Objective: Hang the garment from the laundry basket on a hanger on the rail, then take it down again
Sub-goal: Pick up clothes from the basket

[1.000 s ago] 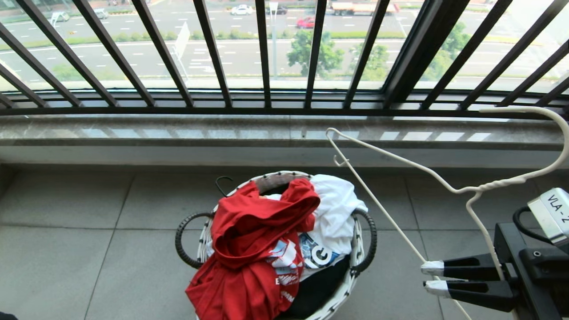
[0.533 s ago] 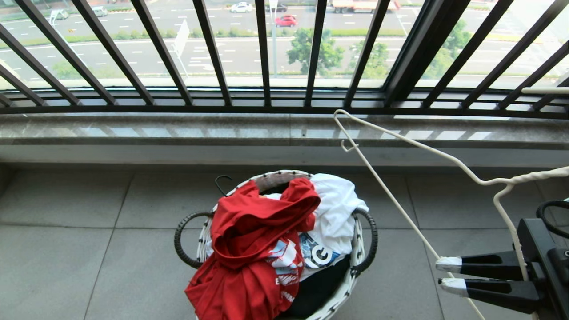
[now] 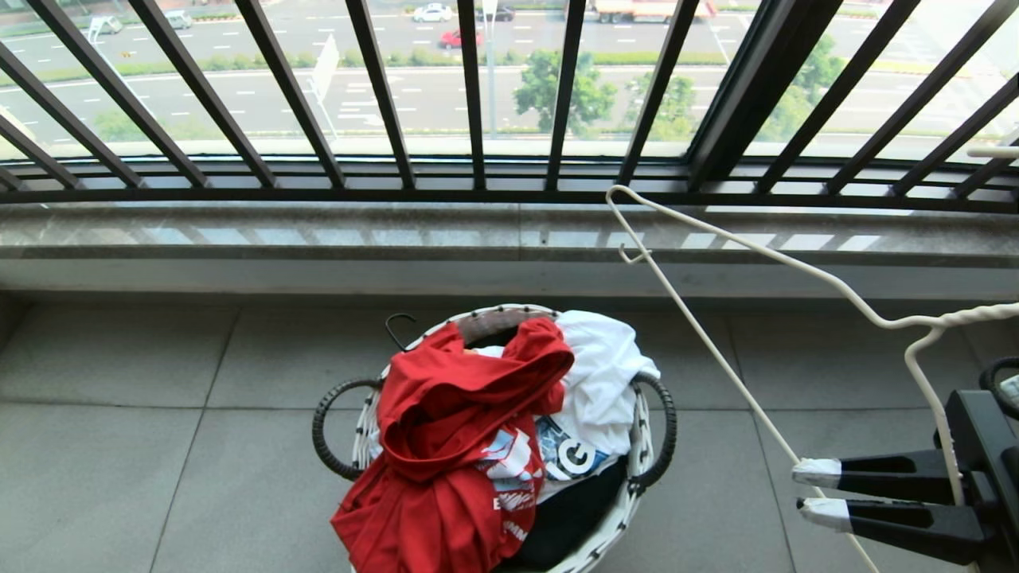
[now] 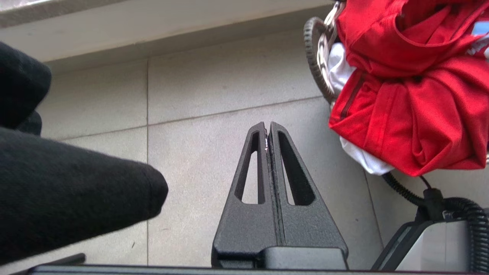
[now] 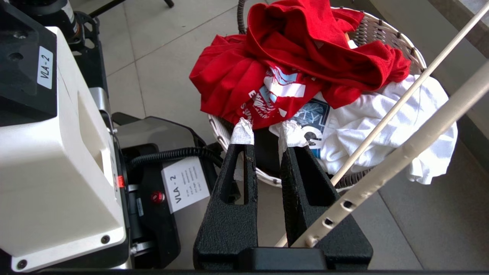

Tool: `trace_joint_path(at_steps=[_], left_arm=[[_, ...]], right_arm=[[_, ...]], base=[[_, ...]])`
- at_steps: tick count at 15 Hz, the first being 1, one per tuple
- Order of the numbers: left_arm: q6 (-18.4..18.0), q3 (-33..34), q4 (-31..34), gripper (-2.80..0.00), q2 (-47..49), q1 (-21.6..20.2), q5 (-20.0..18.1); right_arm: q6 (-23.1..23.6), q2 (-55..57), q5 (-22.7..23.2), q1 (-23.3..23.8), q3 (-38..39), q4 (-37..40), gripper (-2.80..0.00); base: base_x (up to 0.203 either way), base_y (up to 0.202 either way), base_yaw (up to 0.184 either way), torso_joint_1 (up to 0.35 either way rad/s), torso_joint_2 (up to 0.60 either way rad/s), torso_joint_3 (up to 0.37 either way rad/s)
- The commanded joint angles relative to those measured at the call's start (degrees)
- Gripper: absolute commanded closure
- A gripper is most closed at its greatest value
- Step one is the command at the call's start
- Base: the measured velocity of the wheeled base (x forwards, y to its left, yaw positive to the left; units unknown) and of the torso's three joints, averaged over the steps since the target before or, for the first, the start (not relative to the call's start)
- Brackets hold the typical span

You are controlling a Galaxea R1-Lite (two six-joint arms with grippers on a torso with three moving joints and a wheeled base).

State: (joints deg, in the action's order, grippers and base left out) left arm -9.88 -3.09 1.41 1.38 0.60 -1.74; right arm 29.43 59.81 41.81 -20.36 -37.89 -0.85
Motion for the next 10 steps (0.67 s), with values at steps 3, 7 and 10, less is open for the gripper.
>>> trace_joint_path(at_steps=[3,7,10], left_arm=[[2.5,-14.7,-0.3,0.00,17.5,0.1,-1.2],[3.5,-25.2,-0.5,0.00,37.9,0.3,-2.9],[3.8,-31.4,1.5,0.00,52.0,5.9,-3.2]], right_arm=[[0.1,-0.1,0.3,0.0,-0.1,0.0,0.00],[0.0,-0.2,-0.6,0.1,-0.3,-0.1,0.00],[-0.1,0.0,-1.3,0.0,-0.4,-0.1,0.00]], base=[[0.000,0.000,0.000,0.000,0.00,0.000],[0.000,0.000,0.000,0.000,0.00,0.000],[0.000,0.000,0.000,0.000,0.00,0.000]])
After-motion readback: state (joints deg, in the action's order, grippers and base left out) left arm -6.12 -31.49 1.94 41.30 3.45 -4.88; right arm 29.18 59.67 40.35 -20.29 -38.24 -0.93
